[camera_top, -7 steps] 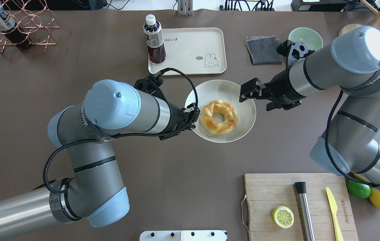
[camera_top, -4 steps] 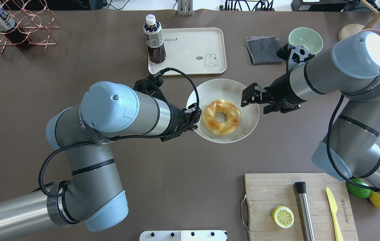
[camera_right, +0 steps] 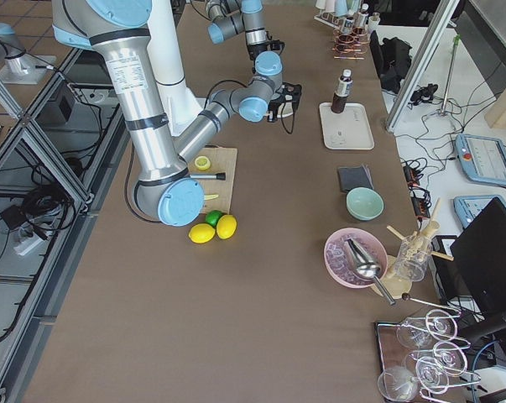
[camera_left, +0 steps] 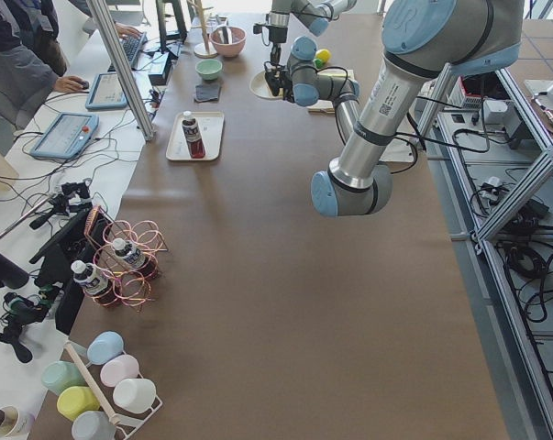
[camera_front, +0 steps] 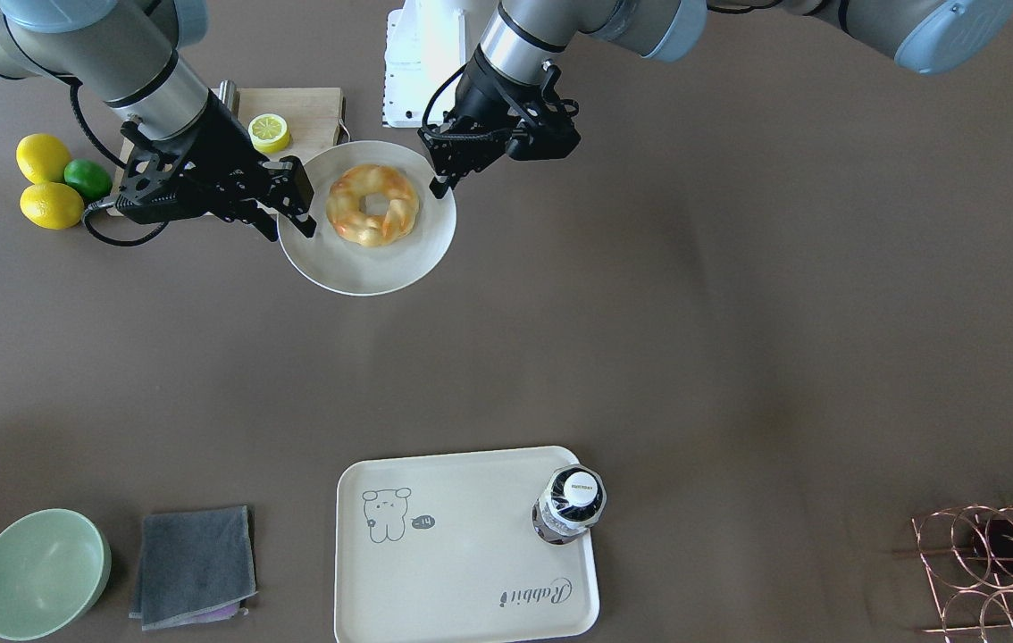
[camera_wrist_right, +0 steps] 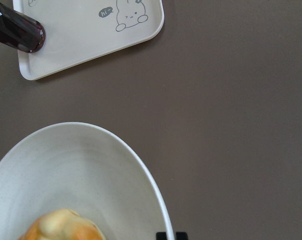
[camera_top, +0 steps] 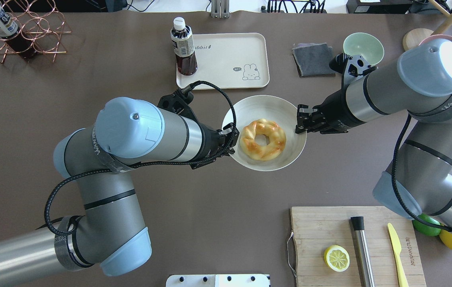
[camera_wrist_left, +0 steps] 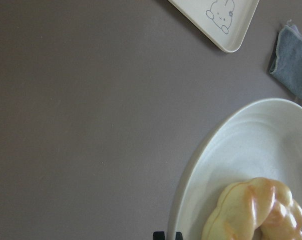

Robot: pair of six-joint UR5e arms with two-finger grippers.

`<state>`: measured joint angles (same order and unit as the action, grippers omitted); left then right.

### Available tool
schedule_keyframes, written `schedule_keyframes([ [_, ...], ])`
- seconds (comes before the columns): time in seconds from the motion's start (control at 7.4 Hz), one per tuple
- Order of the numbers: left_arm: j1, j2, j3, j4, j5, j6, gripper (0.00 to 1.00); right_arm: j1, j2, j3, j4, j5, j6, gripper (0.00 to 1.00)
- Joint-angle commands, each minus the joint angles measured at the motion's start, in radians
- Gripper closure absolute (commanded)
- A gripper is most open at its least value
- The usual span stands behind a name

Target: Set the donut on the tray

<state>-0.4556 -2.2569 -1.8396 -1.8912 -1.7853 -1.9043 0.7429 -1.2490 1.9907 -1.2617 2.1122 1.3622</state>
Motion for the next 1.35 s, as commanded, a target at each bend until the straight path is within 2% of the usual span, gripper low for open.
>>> schedule_keyframes([
  [0.0,0.0,0.002,0.002,-0.002,0.0,0.001,1.0,-0.002,0.0,0.0,0.001,-0.003,0.034,1.0],
  [0.14,0.0,0.002,0.002,-0.002,0.0,0.008,0.84,-0.002,0.0,0.0,0.001,-0.012,0.067,1.0],
  [0.27,0.0,0.003,0.002,-0.003,0.0,0.013,0.07,-0.003,0.002,-0.001,0.002,-0.012,0.067,1.0],
  [0.41,-0.002,0.004,0.002,-0.002,0.001,0.013,0.03,-0.007,0.006,-0.007,0.002,-0.012,0.067,1.0],
  [0.68,-0.034,0.026,-0.001,0.0,-0.008,0.014,0.03,-0.01,0.029,-0.067,0.002,-0.04,0.07,1.0],
  [0.81,-0.041,0.037,-0.007,0.0,-0.009,0.016,0.03,-0.01,0.077,-0.135,0.004,-0.056,0.072,1.0],
  [1.08,-0.055,0.056,-0.013,0.001,-0.009,0.018,0.03,0.003,0.182,-0.266,0.005,-0.15,0.244,1.0],
  [1.22,-0.066,0.056,-0.009,0.001,-0.008,0.066,0.03,0.016,0.262,-0.37,0.007,-0.178,0.309,1.0],
])
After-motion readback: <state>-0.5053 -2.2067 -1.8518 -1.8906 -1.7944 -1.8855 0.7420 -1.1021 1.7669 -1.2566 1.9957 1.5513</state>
